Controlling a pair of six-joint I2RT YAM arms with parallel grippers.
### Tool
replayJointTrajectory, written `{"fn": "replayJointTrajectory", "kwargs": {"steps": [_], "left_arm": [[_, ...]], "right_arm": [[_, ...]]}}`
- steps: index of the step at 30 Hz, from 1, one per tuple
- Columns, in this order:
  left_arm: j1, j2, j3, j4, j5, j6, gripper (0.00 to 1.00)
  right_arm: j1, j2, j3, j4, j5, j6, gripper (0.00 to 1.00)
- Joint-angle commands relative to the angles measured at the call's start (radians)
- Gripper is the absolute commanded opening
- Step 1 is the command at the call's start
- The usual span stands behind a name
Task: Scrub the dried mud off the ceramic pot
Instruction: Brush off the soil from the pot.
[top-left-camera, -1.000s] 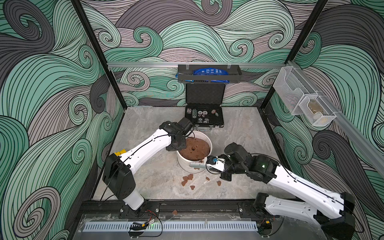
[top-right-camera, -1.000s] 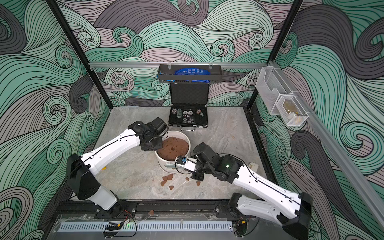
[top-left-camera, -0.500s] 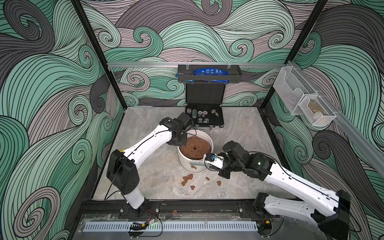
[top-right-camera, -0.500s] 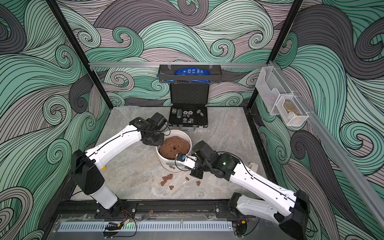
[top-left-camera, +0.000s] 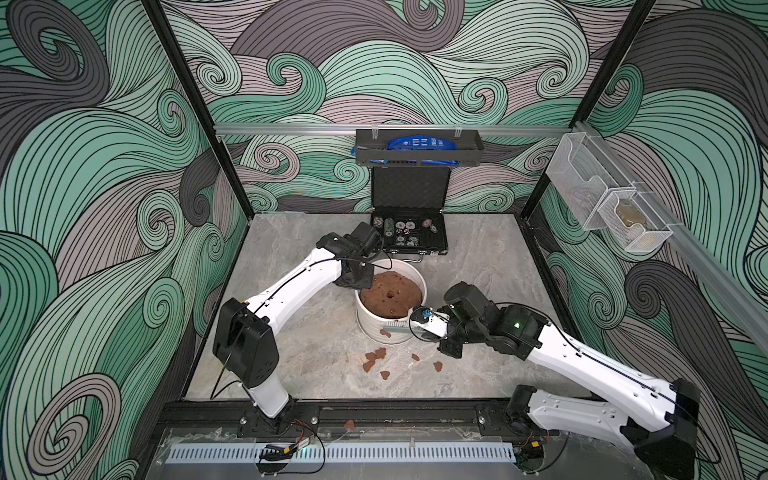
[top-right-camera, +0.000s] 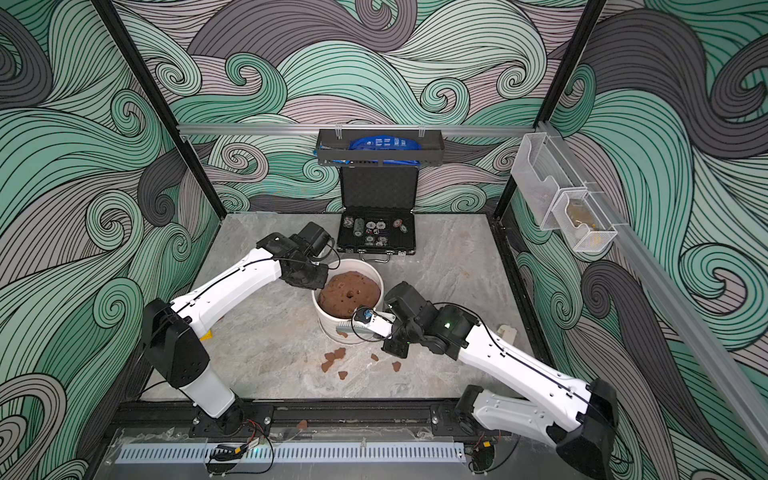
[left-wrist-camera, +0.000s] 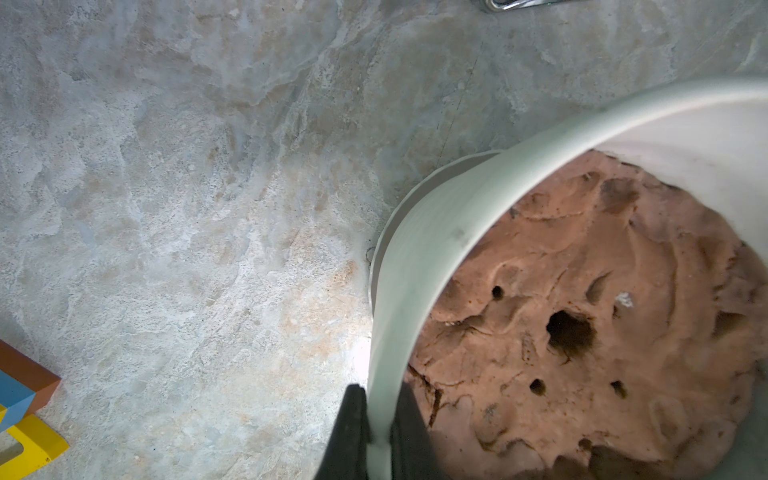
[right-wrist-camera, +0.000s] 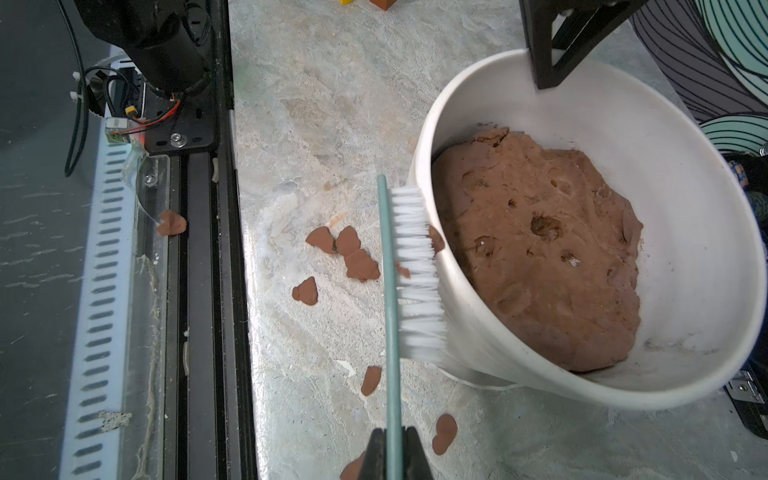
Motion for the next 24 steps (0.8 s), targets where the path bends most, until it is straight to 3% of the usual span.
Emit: {"fn": "replayJointTrajectory", "kwargs": {"steps": [1, 6, 14, 24], "left_arm": [[0.010, 0.052, 0.005, 0.012, 0.039, 0.075, 0.00], [0.018, 0.059, 0.019, 0.012, 0.038, 0.079, 0.00], [0.027, 0.061, 0.028, 0.011, 0.039, 0.081, 0.01], [0.030, 0.080, 0.056, 0.014, 0.087, 0.043, 0.02]], "right_arm": [[-0.003, -0.005, 0.029, -0.100, 0.044, -0.003, 0.00], [-0.001, -0.024, 0.092, -0.113, -0.041, -0.028, 0.00], [0.052, 0.019, 0.063, 0.032, -0.128, -0.021, 0.00], [0.081, 0.096, 0.003, 0.147, -0.021, 0.088, 0.00]]}}
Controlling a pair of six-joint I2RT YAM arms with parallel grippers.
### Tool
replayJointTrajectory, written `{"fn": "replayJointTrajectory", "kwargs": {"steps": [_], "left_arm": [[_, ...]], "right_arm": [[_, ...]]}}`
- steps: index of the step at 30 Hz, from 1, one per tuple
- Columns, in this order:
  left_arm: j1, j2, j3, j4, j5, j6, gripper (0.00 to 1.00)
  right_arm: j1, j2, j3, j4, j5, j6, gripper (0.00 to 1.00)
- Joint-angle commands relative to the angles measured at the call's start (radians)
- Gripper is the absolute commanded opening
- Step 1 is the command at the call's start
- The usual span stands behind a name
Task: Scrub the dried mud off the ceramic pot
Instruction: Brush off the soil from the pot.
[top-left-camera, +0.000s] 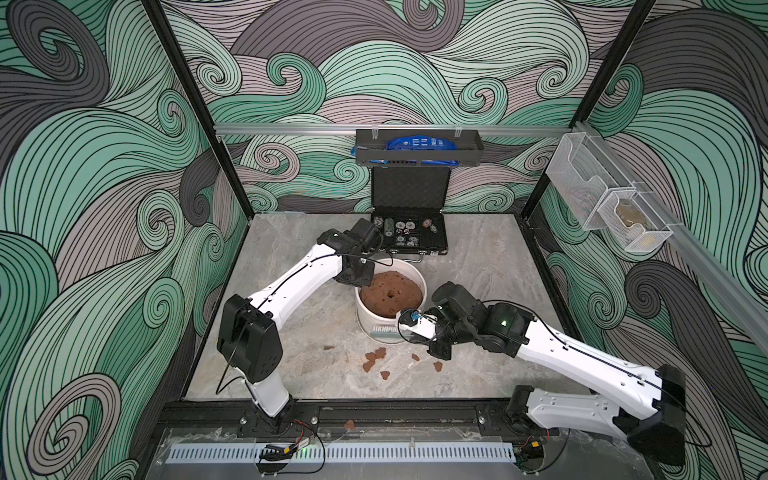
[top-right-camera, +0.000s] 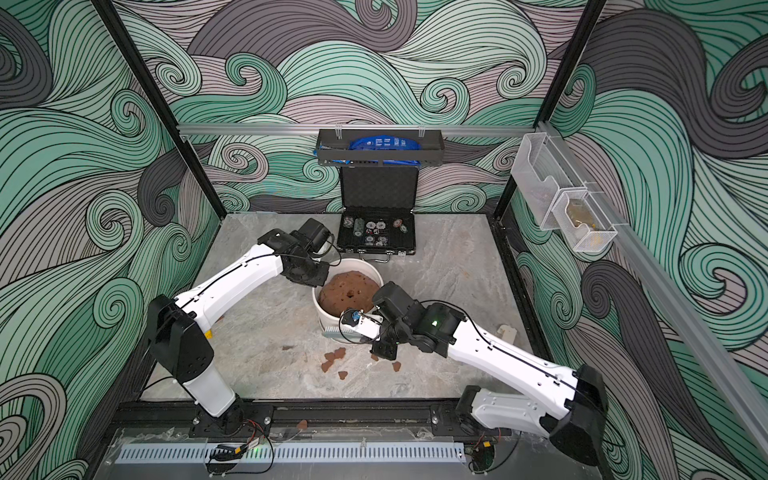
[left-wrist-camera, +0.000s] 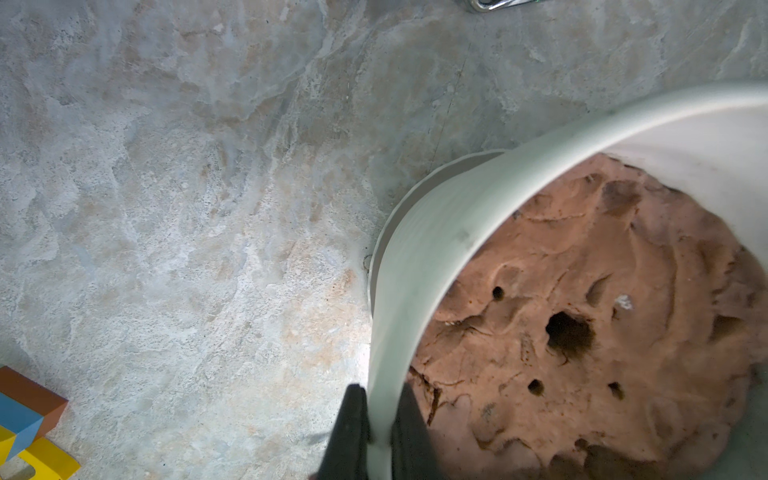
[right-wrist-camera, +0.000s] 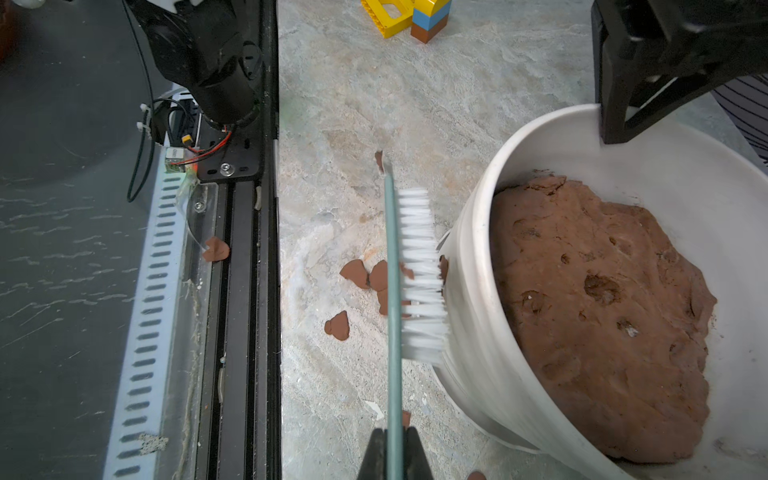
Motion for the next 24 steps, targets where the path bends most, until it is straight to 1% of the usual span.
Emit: {"fn": "replayJointTrajectory", "kwargs": {"steps": [1, 4, 7, 11, 16, 20, 22, 23, 24], "left_arm": [[0.007, 0.047, 0.013, 0.026, 0.055, -0.007, 0.02], [0.009, 0.049, 0.013, 0.027, 0.055, -0.003, 0.02], [0.010, 0.051, 0.012, 0.027, 0.054, -0.002, 0.02], [0.010, 0.049, 0.010, 0.026, 0.047, 0.003, 0.02], [0.013, 0.054, 0.010, 0.032, 0.049, 0.008, 0.02], [0.016, 0.057, 0.004, 0.037, 0.046, 0.015, 0.02], [0.019, 0.059, 0.005, 0.037, 0.045, 0.019, 0.02], [0.021, 0.063, 0.006, 0.038, 0.045, 0.022, 0.03], [0.022, 0.065, 0.009, 0.039, 0.046, 0.028, 0.06]], "right_arm": [[0.012, 0.020, -0.032, 0.061, 0.056, 0.059, 0.00], [0.012, 0.050, -0.030, 0.042, 0.129, 0.091, 0.00], [0.015, 0.071, -0.027, 0.046, 0.135, 0.112, 0.00], [0.048, 0.129, -0.001, 0.008, 0.225, 0.167, 0.00], [0.089, 0.182, 0.015, -0.051, 0.277, 0.189, 0.00], [0.120, 0.198, 0.022, -0.124, 0.291, 0.188, 0.00], [0.152, 0.194, 0.031, -0.163, 0.287, 0.162, 0.00], [0.163, 0.175, 0.031, -0.161, 0.264, 0.143, 0.00], [0.167, 0.128, 0.020, -0.135, 0.204, 0.116, 0.00]]}}
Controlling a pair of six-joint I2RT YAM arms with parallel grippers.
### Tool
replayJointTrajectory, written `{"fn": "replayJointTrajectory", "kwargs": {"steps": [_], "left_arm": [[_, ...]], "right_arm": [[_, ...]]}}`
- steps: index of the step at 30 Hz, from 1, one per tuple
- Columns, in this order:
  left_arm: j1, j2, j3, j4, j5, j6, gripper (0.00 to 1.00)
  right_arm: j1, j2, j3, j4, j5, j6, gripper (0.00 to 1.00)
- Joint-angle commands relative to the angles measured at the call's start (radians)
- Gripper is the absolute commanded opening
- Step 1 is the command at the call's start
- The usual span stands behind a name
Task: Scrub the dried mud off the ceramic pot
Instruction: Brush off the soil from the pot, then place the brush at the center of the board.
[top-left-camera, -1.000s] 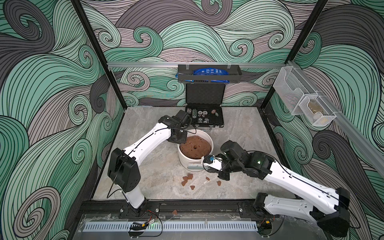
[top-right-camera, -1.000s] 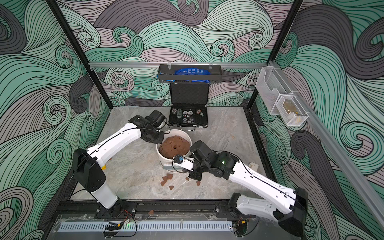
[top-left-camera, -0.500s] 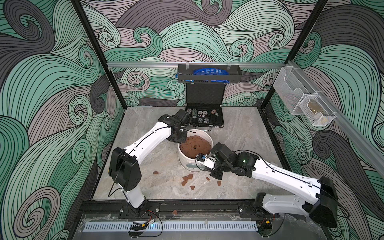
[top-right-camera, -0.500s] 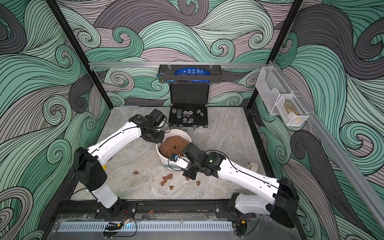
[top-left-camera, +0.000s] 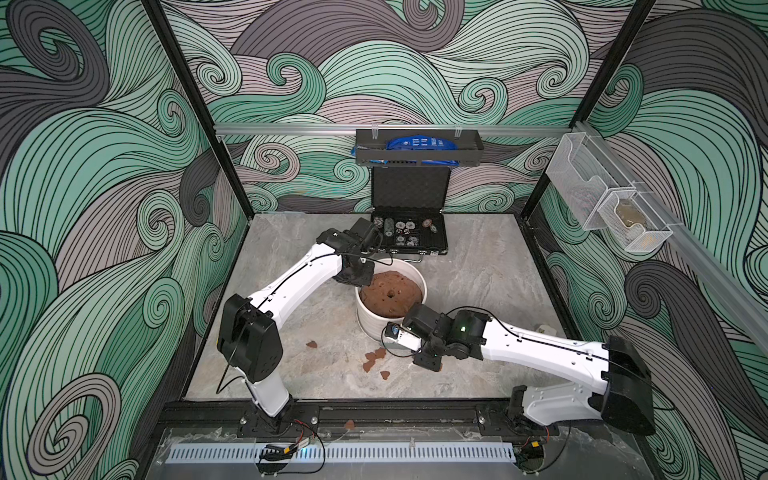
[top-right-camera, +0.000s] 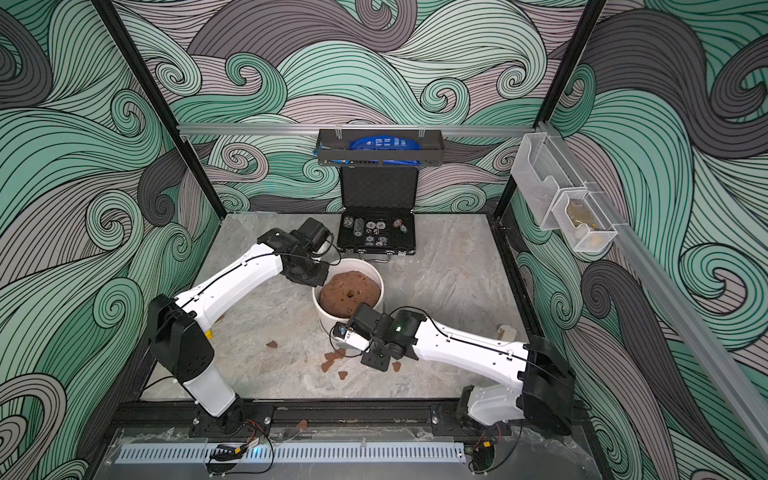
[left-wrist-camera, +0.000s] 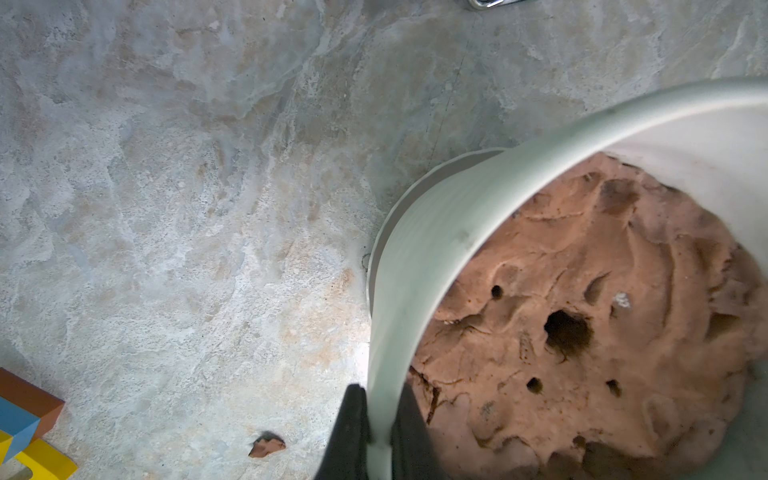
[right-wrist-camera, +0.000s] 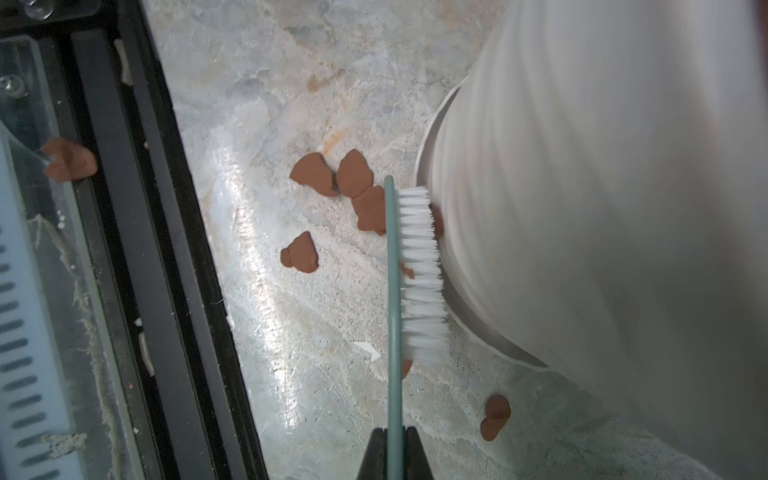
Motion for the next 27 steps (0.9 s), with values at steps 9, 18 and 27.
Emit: {"fn": "replayJointTrajectory", "kwargs": {"steps": [9, 18, 27], "left_arm": [[0.026, 0.019, 0.025, 0.044, 0.031, 0.033, 0.20], [0.035, -0.063, 0.038, 0.030, 0.029, 0.033, 0.38], [0.053, -0.193, -0.040, 0.106, 0.000, 0.067, 0.57]], "right_arm": [[0.017, -0.186, -0.031, 0.098, -0.207, -0.141, 0.00], [-0.004, -0.115, -0.049, 0.036, -0.152, -0.218, 0.00], [-0.090, -0.242, -0.108, -0.041, -0.063, -0.237, 0.00]]}}
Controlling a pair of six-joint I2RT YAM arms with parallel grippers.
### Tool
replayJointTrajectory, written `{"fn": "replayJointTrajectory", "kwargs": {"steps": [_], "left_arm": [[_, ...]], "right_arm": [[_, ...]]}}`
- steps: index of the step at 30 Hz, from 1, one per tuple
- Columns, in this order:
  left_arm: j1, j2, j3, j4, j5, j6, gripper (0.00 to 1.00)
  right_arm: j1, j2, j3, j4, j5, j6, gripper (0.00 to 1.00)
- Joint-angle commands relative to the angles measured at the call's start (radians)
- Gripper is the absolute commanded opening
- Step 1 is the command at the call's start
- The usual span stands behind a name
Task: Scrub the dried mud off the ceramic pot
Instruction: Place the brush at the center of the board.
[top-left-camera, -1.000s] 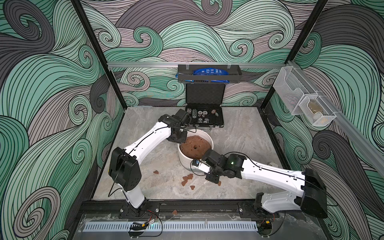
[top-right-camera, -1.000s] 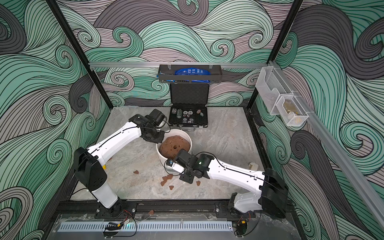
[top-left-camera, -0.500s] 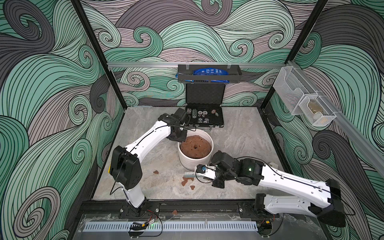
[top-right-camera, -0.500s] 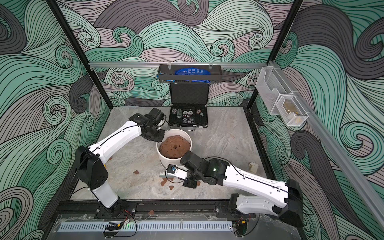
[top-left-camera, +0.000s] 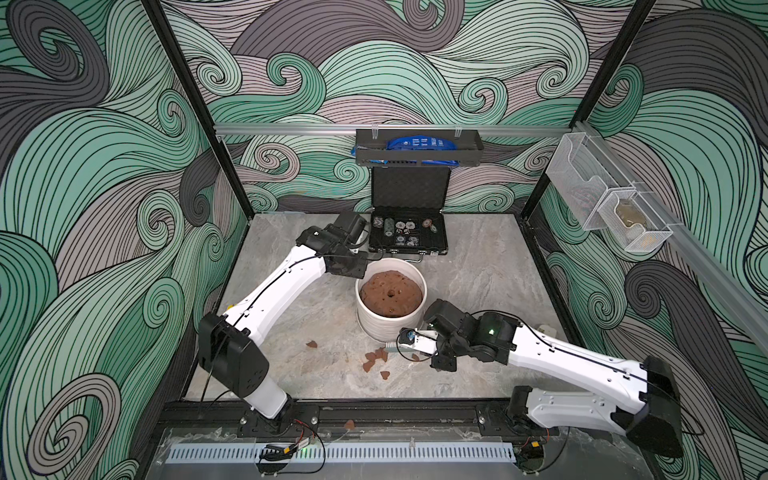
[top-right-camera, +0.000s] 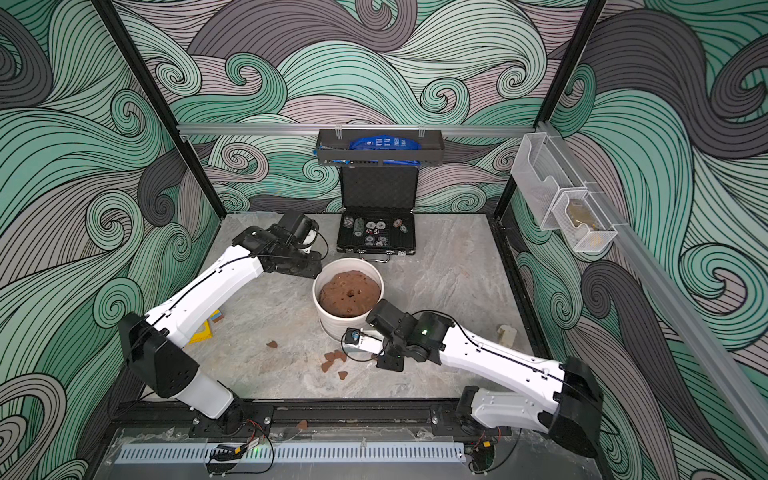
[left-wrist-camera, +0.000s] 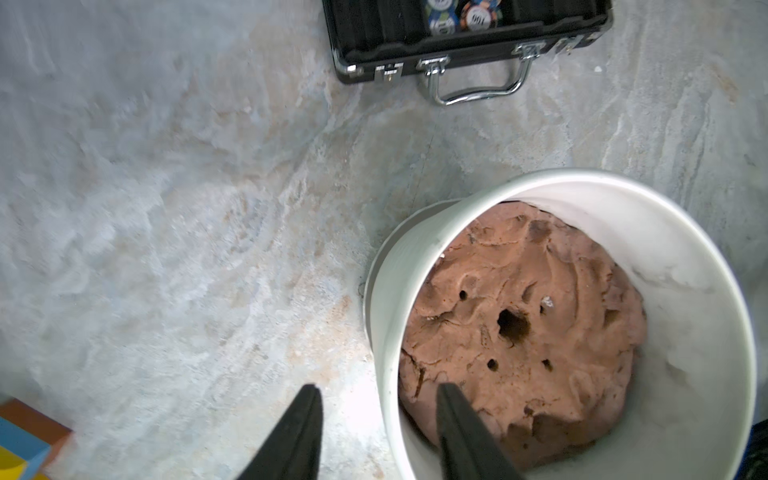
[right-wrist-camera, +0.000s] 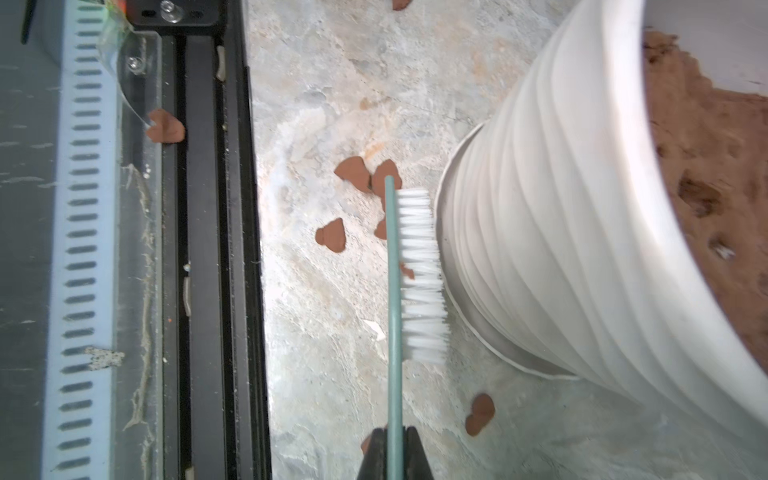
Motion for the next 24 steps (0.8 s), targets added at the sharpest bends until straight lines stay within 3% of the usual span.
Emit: {"fn": "replayJointTrajectory", "kwargs": {"steps": [1, 4, 9, 15, 24], "left_arm": [[0.014, -0.055, -0.048, 0.058, -0.018, 0.033, 0.59], [0.026, -0.089, -0.098, 0.079, -0.033, 0.048, 0.73], [0.048, -0.129, -0.181, 0.097, -0.039, 0.060, 0.83], [0.085, -0.208, -0.275, 0.134, -0.025, 0.069, 0.87], [0.125, -0.232, -0.323, 0.142, 0.009, 0.069, 0.88]], "right_arm": [[-0.001, -0.055, -0.041, -0.042, 0.018, -0.040, 0.00], [0.000, -0.064, -0.105, -0.028, 0.019, -0.065, 0.00], [0.007, -0.024, -0.121, 0.064, -0.022, -0.056, 0.00], [0.040, 0.051, -0.126, 0.090, -0.036, -0.082, 0.00], [0.058, 0.082, -0.202, 0.162, 0.009, -0.097, 0.10]]}}
